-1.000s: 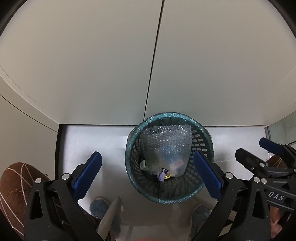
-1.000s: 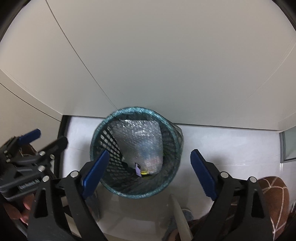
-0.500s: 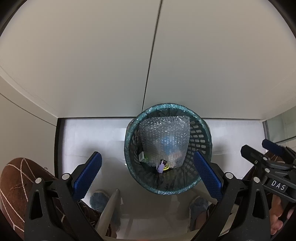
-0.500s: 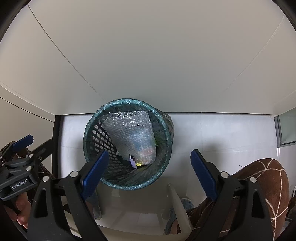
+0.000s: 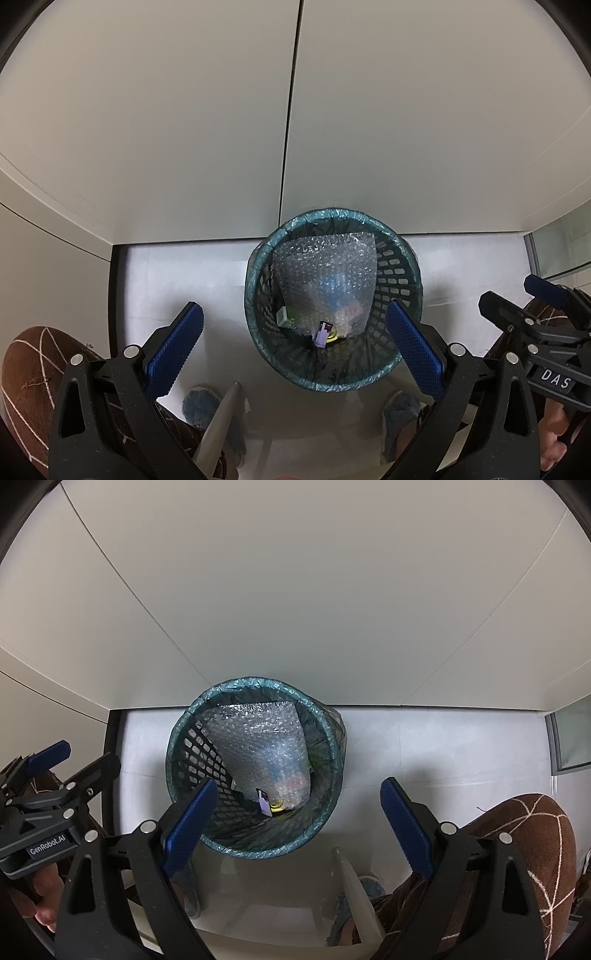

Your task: Collect trash

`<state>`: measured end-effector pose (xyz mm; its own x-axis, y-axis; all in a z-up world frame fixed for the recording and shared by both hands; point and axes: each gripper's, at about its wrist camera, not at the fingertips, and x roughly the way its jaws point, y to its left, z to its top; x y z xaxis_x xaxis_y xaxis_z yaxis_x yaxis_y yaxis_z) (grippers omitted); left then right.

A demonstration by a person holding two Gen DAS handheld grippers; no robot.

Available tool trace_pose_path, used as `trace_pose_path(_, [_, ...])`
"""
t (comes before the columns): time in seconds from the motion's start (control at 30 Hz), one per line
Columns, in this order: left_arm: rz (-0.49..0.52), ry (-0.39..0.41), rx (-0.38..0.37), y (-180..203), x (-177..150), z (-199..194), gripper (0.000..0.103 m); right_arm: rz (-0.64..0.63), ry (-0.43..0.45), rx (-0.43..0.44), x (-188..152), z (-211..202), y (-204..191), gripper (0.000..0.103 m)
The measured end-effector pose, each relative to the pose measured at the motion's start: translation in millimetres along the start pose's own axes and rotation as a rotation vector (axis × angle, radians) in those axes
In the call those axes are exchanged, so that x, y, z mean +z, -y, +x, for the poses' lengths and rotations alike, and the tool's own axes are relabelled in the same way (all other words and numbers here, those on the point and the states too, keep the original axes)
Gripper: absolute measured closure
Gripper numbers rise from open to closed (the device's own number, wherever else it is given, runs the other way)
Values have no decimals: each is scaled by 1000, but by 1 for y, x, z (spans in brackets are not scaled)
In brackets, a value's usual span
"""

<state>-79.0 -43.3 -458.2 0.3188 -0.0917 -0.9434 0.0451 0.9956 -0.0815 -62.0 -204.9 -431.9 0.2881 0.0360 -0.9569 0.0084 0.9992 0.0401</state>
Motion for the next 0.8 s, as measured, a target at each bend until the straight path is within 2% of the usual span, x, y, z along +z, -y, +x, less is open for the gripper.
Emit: trace_pose_path(0.8, [15, 28, 32, -1, 3, -4, 6, 19, 10, 7, 1, 1, 2, 17])
